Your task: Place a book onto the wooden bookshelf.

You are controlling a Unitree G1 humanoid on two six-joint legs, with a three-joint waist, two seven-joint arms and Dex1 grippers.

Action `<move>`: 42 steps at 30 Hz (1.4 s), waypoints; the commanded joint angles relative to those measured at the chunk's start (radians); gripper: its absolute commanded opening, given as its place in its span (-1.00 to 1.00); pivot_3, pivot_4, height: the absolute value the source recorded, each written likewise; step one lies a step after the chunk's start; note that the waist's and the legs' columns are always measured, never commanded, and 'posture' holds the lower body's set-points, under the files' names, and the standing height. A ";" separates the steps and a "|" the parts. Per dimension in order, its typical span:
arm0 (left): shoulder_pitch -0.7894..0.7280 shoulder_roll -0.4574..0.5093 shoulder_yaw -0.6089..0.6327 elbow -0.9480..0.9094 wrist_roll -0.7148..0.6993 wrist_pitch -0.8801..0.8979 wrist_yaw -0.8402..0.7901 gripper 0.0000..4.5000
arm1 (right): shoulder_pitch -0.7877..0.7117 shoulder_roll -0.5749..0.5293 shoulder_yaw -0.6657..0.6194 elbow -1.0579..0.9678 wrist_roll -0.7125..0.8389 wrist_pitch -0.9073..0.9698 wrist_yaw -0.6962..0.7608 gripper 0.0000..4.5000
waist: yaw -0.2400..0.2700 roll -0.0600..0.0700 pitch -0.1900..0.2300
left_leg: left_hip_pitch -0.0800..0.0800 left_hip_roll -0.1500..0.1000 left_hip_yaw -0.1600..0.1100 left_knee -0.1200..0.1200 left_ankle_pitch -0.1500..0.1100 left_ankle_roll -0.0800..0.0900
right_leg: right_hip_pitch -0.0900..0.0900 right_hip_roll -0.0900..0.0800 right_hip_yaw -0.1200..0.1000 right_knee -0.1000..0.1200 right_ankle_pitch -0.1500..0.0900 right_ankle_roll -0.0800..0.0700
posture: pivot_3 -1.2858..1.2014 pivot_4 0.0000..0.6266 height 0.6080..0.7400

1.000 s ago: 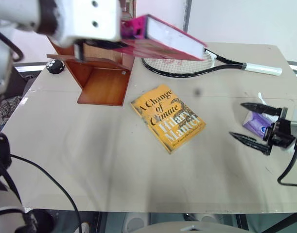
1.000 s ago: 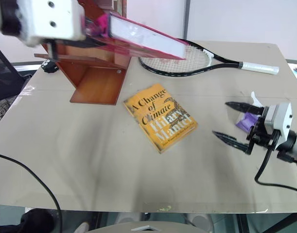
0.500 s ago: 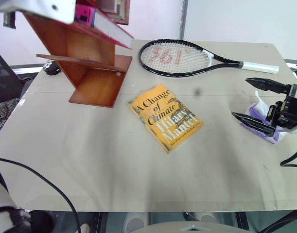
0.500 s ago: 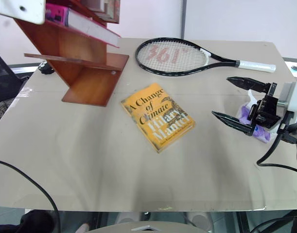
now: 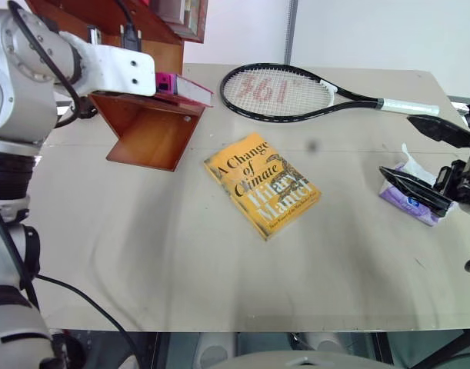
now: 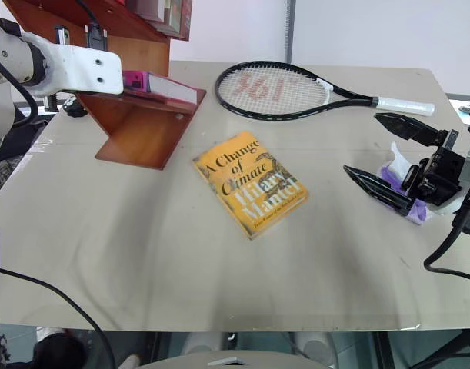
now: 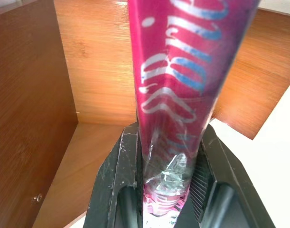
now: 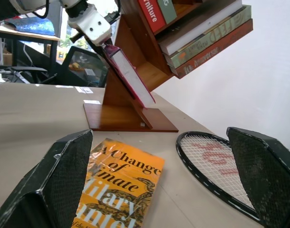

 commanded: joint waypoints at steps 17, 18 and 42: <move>-0.053 -0.046 0.169 0.018 -0.164 0.040 0.014 0.82 | -0.008 -0.027 -0.058 -0.054 0.090 0.036 -0.050 0.99 | 0.018 0.000 0.000 | -0.002 0.000 0.000 0.002 0.000 0.000 | 0.001 0.000 -0.001 -0.001 0.000 0.000 | 0.03 -0.52 1.00; -0.053 -0.039 0.177 0.005 -0.179 0.046 0.005 0.82 | -0.009 -0.030 -0.060 -0.053 0.091 0.039 -0.050 0.99 | 0.018 0.000 0.000 | -0.002 0.000 0.000 0.002 0.000 0.000 | 0.000 0.000 -0.001 -0.001 0.000 0.000 | 0.03 -0.52 1.00; 1.101 -0.464 0.599 -0.745 -0.929 0.566 0.133 0.82 | 0.476 -0.028 -0.127 0.033 -0.203 -0.002 0.039 0.99 | 0.009 0.006 -0.010 | 0.004 0.000 0.000 0.001 0.000 0.000 | 0.005 -0.001 0.000 -0.001 0.000 -0.001 | 0.03 -0.52 1.00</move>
